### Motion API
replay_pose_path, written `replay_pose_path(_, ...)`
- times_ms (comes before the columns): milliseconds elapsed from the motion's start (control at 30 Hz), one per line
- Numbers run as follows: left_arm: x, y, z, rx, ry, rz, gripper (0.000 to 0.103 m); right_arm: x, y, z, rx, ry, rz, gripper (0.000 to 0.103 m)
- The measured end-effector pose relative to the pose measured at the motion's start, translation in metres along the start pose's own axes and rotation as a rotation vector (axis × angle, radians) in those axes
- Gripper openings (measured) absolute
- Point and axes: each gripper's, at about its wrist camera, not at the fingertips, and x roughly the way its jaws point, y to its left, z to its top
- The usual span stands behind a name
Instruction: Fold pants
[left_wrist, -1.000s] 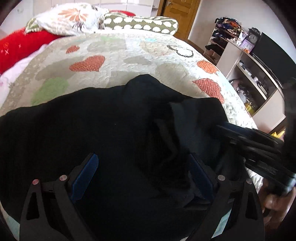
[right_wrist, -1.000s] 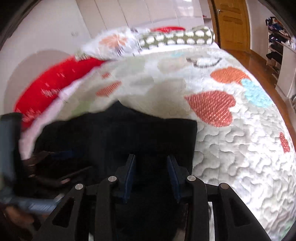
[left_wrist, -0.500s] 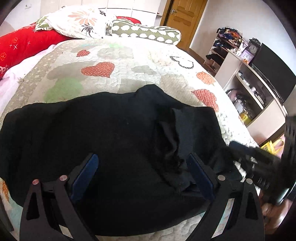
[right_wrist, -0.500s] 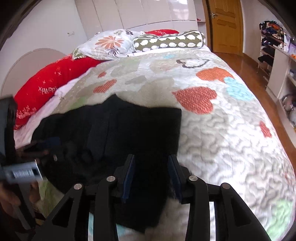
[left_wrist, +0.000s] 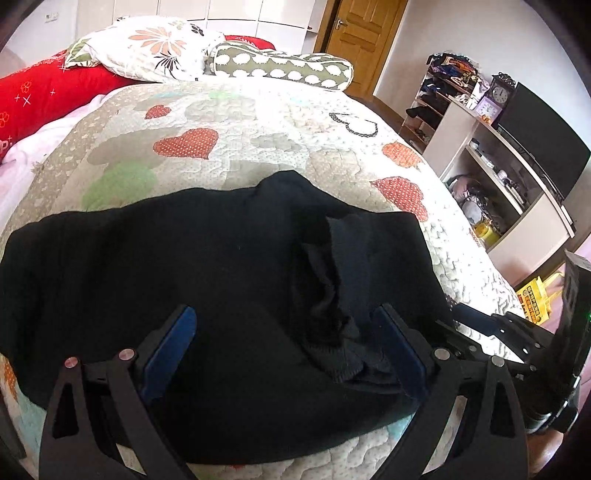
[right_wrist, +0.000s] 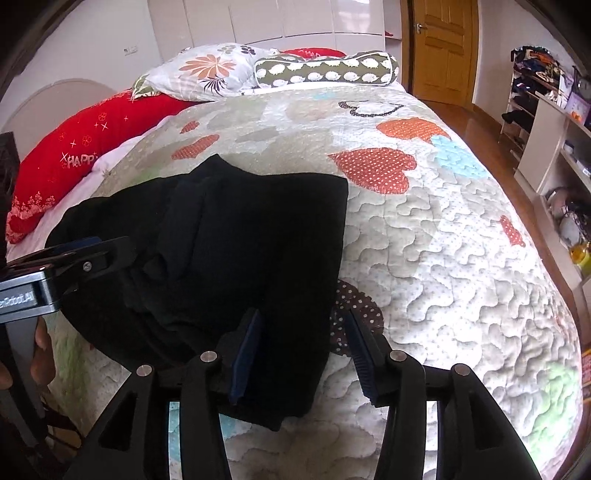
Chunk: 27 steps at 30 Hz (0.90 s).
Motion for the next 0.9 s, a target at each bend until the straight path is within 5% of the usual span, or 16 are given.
replay_pose_path(500, 0.033, -0.011, 0.025, 0.042, -0.003, 0.046, 0.097, -0.001, 0.008, 0.01, -0.05, -0.012, -0.025, 0.052)
replay_pose_path(900, 0.043, 0.0, 0.014, 0.023, 0.027, 0.053, 0.097, 0.013, 0.005, 0.005, -0.039, 0.028, 0.0, 0.059)
